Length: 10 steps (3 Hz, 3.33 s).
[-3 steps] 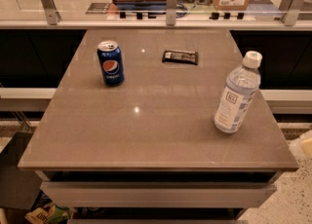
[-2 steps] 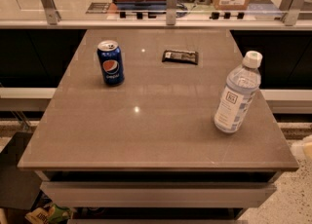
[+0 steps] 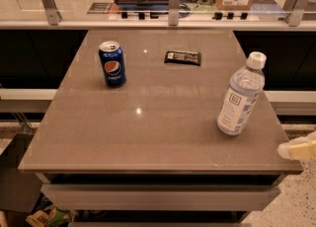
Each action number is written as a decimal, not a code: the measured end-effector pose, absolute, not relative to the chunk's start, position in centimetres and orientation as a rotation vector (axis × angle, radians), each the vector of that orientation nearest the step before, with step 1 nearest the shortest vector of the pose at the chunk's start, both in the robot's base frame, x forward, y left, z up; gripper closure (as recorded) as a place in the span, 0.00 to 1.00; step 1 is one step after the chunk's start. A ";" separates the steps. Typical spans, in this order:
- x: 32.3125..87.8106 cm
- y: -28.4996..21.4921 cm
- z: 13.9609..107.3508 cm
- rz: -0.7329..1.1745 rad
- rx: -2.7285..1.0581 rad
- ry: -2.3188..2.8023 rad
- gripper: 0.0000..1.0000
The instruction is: Move blue plastic bottle near rxbar chocolate
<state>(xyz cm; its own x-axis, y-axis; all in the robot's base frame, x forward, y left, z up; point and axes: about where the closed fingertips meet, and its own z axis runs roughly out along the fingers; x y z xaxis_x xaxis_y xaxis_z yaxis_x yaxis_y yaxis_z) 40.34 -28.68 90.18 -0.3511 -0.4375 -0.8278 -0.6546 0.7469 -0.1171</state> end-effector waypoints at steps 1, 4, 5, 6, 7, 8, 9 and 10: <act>40.4 -28.7 89.8 0.289 -0.825 2.025 0.00; 43.1 -24.3 89.8 0.493 -0.715 1.831 0.00; 44.8 -22.5 90.4 0.564 -0.714 1.743 0.00; 46.0 -20.6 90.4 0.624 -0.718 1.696 0.00; 46.3 -19.2 90.1 0.664 -0.724 1.682 0.00; 46.4 -18.0 90.0 0.699 -0.728 1.673 0.00; 46.5 -17.1 90.1 0.728 -0.736 1.664 0.16; 46.2 -16.2 90.1 0.752 -0.740 1.662 0.41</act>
Offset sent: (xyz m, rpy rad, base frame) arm 0.0010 0.0162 -0.0058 0.1233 -0.0021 -0.0213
